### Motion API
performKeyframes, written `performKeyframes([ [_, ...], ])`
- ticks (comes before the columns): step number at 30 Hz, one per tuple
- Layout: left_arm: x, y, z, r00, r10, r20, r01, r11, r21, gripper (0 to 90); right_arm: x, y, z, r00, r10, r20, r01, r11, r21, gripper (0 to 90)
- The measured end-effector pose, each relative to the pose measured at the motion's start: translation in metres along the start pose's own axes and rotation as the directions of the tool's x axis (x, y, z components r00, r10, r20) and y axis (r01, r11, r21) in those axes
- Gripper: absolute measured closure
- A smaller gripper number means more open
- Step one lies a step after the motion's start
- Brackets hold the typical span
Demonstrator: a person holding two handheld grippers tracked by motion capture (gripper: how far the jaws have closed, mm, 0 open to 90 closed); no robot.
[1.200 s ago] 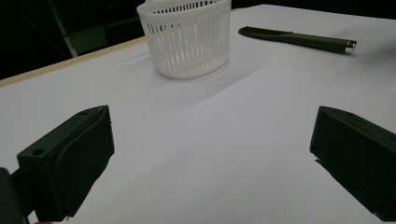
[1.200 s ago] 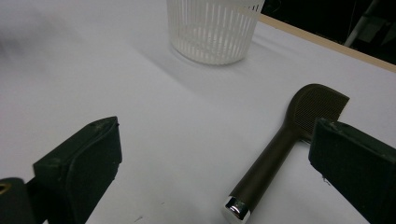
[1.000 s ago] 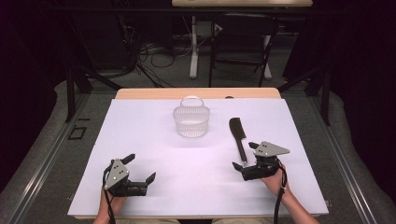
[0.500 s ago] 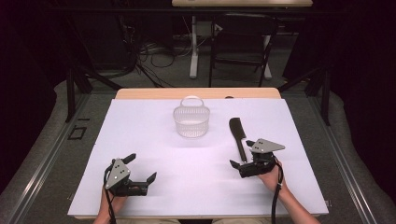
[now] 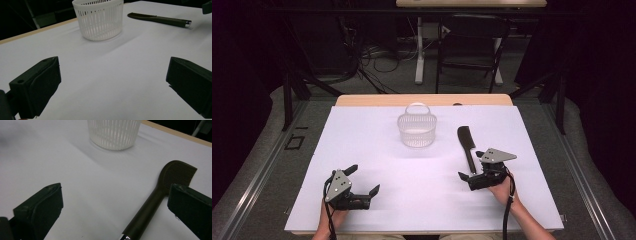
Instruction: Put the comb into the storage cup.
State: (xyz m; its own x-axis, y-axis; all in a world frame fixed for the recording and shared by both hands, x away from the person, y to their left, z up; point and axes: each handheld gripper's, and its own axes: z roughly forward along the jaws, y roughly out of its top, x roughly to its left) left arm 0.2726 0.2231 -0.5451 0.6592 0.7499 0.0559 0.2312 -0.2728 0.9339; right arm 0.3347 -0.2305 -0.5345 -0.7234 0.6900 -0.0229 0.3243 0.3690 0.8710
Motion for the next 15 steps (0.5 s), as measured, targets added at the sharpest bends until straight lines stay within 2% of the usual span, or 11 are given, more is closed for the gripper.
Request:
performKeyframes([
  [8,0.000,0.000,0.000,1.0000,-0.001,0.002,0.001,1.0000,0.000,0.0,0.001,0.004,0.010,0.9997,-0.024,-0.010,0.024,1.000,0.019,1.1],
  [11,0.001,0.000,0.000,1.0000,0.000,0.001,0.000,1.0000,0.002,0.0,0.001,0.004,0.014,0.9995,-0.026,-0.015,0.026,0.999,0.029,5.0],
  [13,0.000,0.000,0.000,1.0000,-0.001,0.001,0.001,1.0000,0.003,0.0,0.001,0.003,0.016,0.9995,-0.028,-0.011,0.029,0.998,0.049,16.0],
  [15,0.000,0.000,0.000,1.0000,0.000,0.001,0.000,1.0000,0.000,0.0,0.001,0.003,0.017,0.9996,-0.028,-0.001,0.028,0.998,0.054,16.5],
])
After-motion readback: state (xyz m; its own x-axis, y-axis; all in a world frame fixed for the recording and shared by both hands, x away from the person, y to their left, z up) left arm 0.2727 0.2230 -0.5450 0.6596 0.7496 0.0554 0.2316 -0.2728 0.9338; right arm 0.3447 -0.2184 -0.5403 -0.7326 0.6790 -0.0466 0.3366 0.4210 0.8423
